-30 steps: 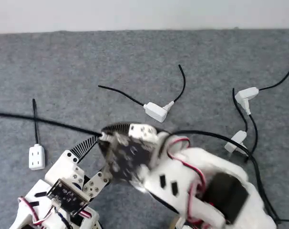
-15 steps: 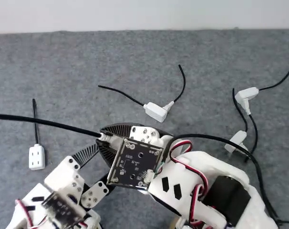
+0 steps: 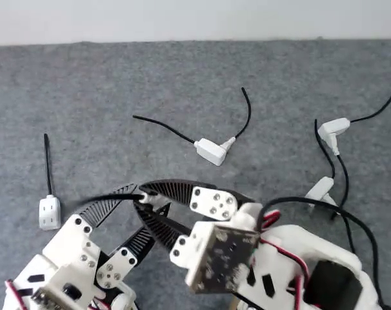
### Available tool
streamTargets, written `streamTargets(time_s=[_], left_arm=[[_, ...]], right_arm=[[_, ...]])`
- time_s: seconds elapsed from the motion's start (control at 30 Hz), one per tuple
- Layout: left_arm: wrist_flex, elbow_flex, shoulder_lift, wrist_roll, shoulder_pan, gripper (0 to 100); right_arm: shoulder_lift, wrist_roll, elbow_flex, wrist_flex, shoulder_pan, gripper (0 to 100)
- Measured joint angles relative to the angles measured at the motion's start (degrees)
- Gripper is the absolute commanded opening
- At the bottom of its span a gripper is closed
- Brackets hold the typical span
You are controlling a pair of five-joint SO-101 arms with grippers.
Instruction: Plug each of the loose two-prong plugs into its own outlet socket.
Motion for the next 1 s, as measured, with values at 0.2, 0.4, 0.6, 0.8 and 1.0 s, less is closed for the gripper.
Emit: streamTargets(time_s=[0.2, 0.4, 0.6, 0.8, 1.0], left_arm=[[0.0, -0.1, 0.0, 0.0, 0.0, 18], [0.0, 1.1, 0.0, 0.0, 0.0, 18], [0.0, 1.8, 0.0, -0.1, 0.0, 18], [0.0, 3.0, 0.0, -0.2, 0.0, 18], [0.0, 3.2, 0.0, -0.2, -2.5, 18]], right_arm=[[-0.8, -0.1, 1.4, -0.6, -0.4, 0.8], [-0.9, -0.1, 1.4, 1.7, -0.4, 0.8], [-0.9, -0.1, 1.4, 3.9, -0.4, 0.8], [-0.9, -0.1, 1.4, 5.4, -0.4, 0.8], [-0.9, -0.1, 1.4, 7.3, -0.4, 0.8]])
